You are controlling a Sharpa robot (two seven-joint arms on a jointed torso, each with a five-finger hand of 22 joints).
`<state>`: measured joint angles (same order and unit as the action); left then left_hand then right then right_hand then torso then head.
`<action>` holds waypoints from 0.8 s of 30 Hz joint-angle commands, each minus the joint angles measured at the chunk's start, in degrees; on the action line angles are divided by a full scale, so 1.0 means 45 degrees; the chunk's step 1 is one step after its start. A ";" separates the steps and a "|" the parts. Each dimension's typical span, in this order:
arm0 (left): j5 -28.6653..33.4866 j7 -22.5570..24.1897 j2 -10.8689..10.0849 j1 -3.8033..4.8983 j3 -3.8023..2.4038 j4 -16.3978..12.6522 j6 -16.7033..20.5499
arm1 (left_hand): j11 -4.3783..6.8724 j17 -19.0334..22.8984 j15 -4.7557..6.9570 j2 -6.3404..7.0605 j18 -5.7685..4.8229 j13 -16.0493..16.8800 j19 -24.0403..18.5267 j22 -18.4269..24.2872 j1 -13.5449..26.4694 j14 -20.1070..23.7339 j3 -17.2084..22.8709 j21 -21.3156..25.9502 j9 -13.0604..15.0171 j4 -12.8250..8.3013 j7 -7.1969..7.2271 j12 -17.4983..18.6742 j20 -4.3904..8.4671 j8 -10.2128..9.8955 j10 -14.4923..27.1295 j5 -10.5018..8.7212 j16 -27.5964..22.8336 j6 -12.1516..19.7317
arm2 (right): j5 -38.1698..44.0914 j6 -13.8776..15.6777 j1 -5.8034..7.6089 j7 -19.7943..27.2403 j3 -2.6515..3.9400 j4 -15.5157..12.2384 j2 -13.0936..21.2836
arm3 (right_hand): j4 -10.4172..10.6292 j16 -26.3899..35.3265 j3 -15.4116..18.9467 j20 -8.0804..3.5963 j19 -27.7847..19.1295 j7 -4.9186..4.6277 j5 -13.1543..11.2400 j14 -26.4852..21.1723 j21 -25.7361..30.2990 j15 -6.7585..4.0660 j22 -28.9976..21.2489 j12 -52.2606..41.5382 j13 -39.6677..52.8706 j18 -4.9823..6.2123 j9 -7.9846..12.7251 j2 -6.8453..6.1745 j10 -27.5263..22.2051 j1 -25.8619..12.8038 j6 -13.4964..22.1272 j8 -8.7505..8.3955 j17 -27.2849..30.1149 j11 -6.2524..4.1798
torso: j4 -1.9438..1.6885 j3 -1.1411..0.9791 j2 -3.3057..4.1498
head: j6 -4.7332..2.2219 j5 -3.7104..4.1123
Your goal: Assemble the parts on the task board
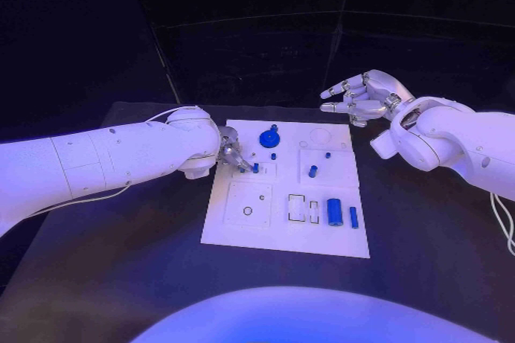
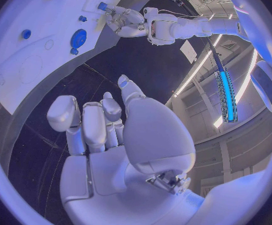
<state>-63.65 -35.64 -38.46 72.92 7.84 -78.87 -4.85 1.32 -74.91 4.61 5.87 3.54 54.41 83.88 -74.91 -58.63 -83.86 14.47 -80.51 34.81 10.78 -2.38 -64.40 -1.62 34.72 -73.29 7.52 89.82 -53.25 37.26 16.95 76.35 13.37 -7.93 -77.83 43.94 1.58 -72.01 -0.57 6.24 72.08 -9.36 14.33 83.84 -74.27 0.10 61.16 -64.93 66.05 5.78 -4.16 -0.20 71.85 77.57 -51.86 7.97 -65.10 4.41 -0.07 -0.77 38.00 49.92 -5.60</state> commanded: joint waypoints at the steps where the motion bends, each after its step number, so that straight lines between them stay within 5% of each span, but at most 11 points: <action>1: -0.0021 -0.0134 -0.0048 0.0001 0.0000 -0.0031 0.0174 | 0.0027 -0.3354 0.0073 -0.0010 -0.0167 -0.0023 0.0425 -0.0562 0.0148 -0.1365 -0.0468 -0.0075 -0.0022 0.0279 -0.0046 -0.0082 0.0082 -0.0044 0.0088 -0.0072 0.0039 0.0018 | -0.0040 -0.0044 0.0021 0.0118 0.0009 -0.0014 0.0001 | 0.0011 0.0037 0.0051 -0.0044 -0.0078 0.0010 -0.0013 0.0175 0.0045 -0.0083 -0.0013 0.0074 -0.0010 0.0085 0.0003 0.0050 -0.0064 -0.0005 0.0064 0.0069 0.0018 -0.0046 | -0.0003 0.0009 0.0001 | -0.0013 -0.0004; 18: 0.0107 0.0551 -0.0401 0.0000 -0.0036 -0.0368 0.1883 | 0.0029 -0.3354 0.0084 -0.0360 -0.0135 -0.0171 0.0385 -0.0443 -0.0114 -0.1365 -0.1736 0.0045 -0.0022 0.1236 -0.0049 -0.0024 0.0097 -0.0017 0.0203 -0.0029 0.0039 0.0117 | -0.0040 -0.0042 0.0019 0.0134 0.0009 0.0011 -0.0002 | 0.0024 0.0051 0.0069 -0.0044 -0.0086 0.0008 -0.0014 0.0173 0.0060 -0.0082 -0.0033 0.0069 -0.0005 0.0088 0.0005 0.0046 -0.0061 -0.0026 0.0075 0.0068 0.0029 -0.0044 | -0.0003 0.0004 -0.0005 | -0.0030 0.0041; 24: 0.0512 0.1248 -0.0656 0.0056 -0.0171 -0.0608 0.2731 | -0.0142 -0.3354 -0.0057 -0.0681 0.0059 -0.1416 0.0041 0.0470 -0.0999 -0.1365 -0.2032 0.0789 -0.0157 0.1128 -0.0262 0.0953 -0.0006 -0.0255 0.1096 0.0048 0.0039 0.0594 | -0.0040 -0.0046 0.0018 0.0137 0.0009 0.0031 -0.0003 | 0.0024 0.0051 0.0069 -0.0044 -0.0086 0.0008 -0.0014 0.0173 0.0060 -0.0082 -0.0033 0.0069 -0.0005 0.0088 0.0005 0.0046 -0.0061 -0.0026 0.0075 0.0068 0.0029 -0.0044 | -0.0009 -0.0002 -0.0007 | -0.0048 0.0083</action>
<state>-62.95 -33.42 -41.29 72.92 7.25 -81.28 3.02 0.77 -74.90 4.61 2.88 3.54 49.02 83.88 -73.41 -62.52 -83.86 5.60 -77.53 34.18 15.86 -3.51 -60.87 -1.63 33.73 -69.04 7.52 89.82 -50.94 37.26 16.96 76.34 13.41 -7.93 -77.67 43.95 1.58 -72.01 -0.57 6.24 72.08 -9.36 14.33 83.84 -74.27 0.10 61.08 -64.93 66.07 5.78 -4.16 -0.21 71.85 77.57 -51.86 7.97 -65.03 4.41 -0.08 -0.75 38.00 49.75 -5.31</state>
